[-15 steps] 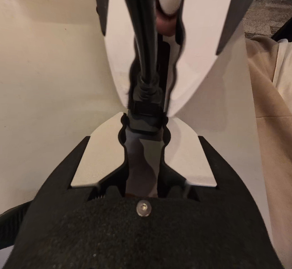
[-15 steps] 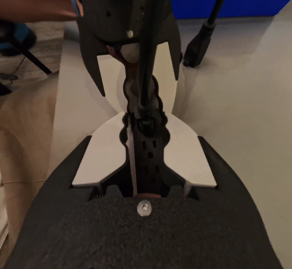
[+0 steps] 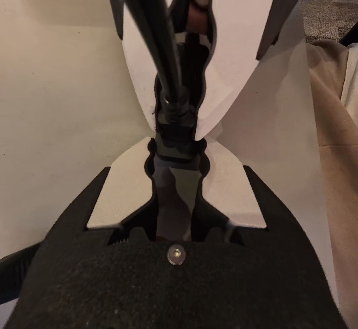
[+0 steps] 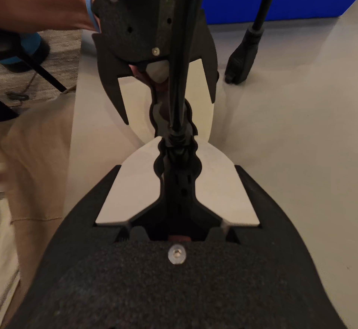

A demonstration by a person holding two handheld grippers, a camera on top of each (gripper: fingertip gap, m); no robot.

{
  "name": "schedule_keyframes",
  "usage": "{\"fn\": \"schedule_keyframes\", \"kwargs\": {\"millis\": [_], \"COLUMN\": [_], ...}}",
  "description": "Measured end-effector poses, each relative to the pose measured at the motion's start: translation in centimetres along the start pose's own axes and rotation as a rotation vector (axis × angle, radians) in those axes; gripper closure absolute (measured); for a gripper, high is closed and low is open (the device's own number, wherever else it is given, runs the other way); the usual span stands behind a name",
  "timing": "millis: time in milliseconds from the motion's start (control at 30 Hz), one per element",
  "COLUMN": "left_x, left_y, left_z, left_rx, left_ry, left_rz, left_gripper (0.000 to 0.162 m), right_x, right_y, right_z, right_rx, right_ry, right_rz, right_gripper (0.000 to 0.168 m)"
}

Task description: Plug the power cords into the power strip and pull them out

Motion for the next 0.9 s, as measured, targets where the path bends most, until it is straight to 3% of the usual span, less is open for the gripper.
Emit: {"fn": "schedule_keyframes", "kwargs": {"millis": [533,767,900], "left_x": [0.0,0.1,0.1], "left_y": [-0.1,-0.3,-0.2], "left_z": [-0.1,-0.3,-0.2], "left_rx": [0.025,0.024,0.034], "left_ry": [-0.003,0.006,0.001], "left_rz": [-0.030,-0.036,-0.047], "left_gripper": [0.117,0.117,0.117], "right_x": [0.2,-0.1,0.3], "right_y": [1.0,0.2,1.1], "right_z": [0.3,0.4,0.4], "right_rx": [-0.073,-0.007,-0.082], "right_ry": [0.054,0.031,0.072], "right_rz": [0.046,-0.020,0.041], "right_gripper": [0.144,0.144,0.144]}}
Point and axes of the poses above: each gripper's, where its closed fingertips meet, z back along the fingers, x out of its top, y = z × x across the jaws, the point moved 9 cm from there along z, back along the fingers, and after that the axes turned 4 degrees about z, right-handed, at the moved point
